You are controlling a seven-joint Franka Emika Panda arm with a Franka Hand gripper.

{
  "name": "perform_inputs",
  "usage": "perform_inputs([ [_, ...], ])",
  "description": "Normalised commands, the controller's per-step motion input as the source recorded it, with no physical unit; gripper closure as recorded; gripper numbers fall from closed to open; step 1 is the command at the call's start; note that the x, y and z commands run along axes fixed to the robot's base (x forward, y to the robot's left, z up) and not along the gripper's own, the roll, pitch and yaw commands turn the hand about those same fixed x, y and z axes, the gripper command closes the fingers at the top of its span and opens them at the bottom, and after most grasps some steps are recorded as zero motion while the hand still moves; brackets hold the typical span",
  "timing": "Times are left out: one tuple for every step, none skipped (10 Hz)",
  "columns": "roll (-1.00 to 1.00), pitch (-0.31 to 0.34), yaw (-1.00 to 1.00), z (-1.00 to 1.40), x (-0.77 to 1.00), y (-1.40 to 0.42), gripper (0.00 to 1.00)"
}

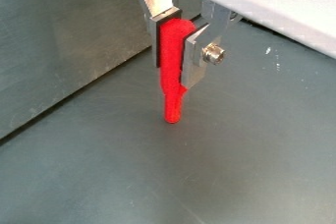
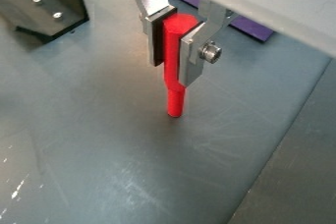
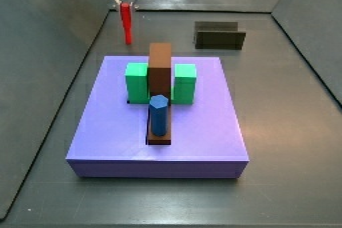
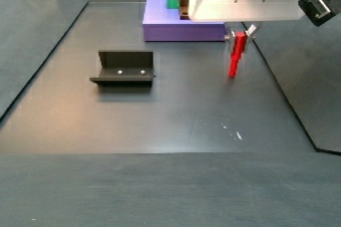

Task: Pick up the red object. Move up. Move to above the board. Insert the red object.
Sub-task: Pick up the red object, then move up, then move to above the board.

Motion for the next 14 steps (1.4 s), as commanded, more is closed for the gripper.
perform_inputs([
  [0.0, 0.0, 0.0, 0.0, 0.0, 0.0, 1.0],
  [0.0, 0.0, 0.0, 0.0, 0.0, 0.0, 1.0],
  [0.0, 0.0, 0.0, 0.0, 0.0, 0.0, 1.0],
  [0.0, 0.0, 0.0, 0.0, 0.0, 0.0, 1.0],
  [0.0, 0.0, 0.0, 0.0, 0.0, 0.0, 1.0],
  [0.0, 0.0, 0.0, 0.0, 0.0, 0.0, 1.0],
  [0.0, 0.0, 0.0, 0.0, 0.0, 0.0, 1.0],
  [0.0, 0.0, 0.0, 0.0, 0.0, 0.0, 1.0],
  [0.0, 0.0, 0.0, 0.0, 0.0, 0.0, 1.0],
  [0.0, 0.0, 0.0, 0.83, 0.0, 0.0, 1.0],
  [0.0, 0.043, 0.05, 0.77, -0.05, -0.07, 1.0],
  [0.01, 0.069, 0.05, 0.6, -0.09, -0.06, 1.0],
  [0.06, 0.031, 0.03, 0.23, -0.04, -0.02, 1.0],
  [0.0, 0.0, 0.0, 1.4, 0.0, 0.0, 1.0],
])
